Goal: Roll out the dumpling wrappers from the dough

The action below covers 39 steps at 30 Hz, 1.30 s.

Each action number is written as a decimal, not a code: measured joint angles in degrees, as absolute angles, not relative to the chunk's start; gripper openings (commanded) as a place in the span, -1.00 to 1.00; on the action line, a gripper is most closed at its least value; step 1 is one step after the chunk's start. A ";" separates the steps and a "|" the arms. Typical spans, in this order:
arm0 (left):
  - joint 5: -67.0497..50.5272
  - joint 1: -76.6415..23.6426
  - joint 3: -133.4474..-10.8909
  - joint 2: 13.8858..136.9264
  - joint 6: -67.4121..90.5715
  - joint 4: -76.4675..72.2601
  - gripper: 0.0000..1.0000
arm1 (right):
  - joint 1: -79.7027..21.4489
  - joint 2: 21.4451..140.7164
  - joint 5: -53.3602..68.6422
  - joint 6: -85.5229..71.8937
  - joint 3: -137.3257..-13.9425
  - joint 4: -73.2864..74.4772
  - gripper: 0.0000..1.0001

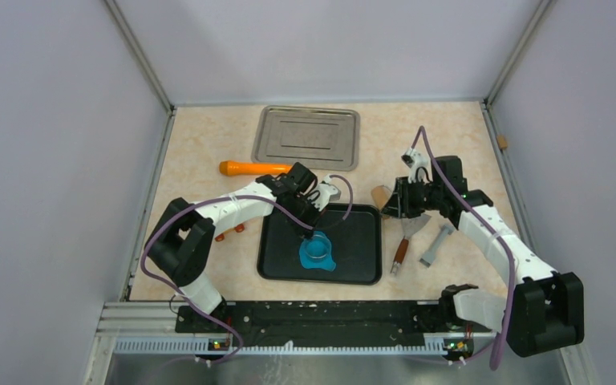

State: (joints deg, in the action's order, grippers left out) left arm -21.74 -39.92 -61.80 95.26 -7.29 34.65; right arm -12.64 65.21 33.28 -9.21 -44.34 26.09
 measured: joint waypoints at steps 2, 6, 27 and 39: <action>-21.45 -39.92 -61.80 95.26 -7.44 34.68 -1.00 | -12.64 65.19 33.19 -9.21 -44.25 26.17 -0.42; -21.30 -39.92 -61.80 95.26 -7.49 34.68 -1.00 | -12.64 65.08 33.08 -9.21 -44.25 26.13 -0.42; -22.11 -36.25 -61.98 89.54 -2.33 35.51 0.11 | -18.98 71.26 44.29 -8.88 -43.51 21.34 0.13; -41.76 -25.69 -44.71 85.86 13.69 24.14 -0.22 | -25.82 86.46 52.51 -14.20 -43.44 14.46 0.07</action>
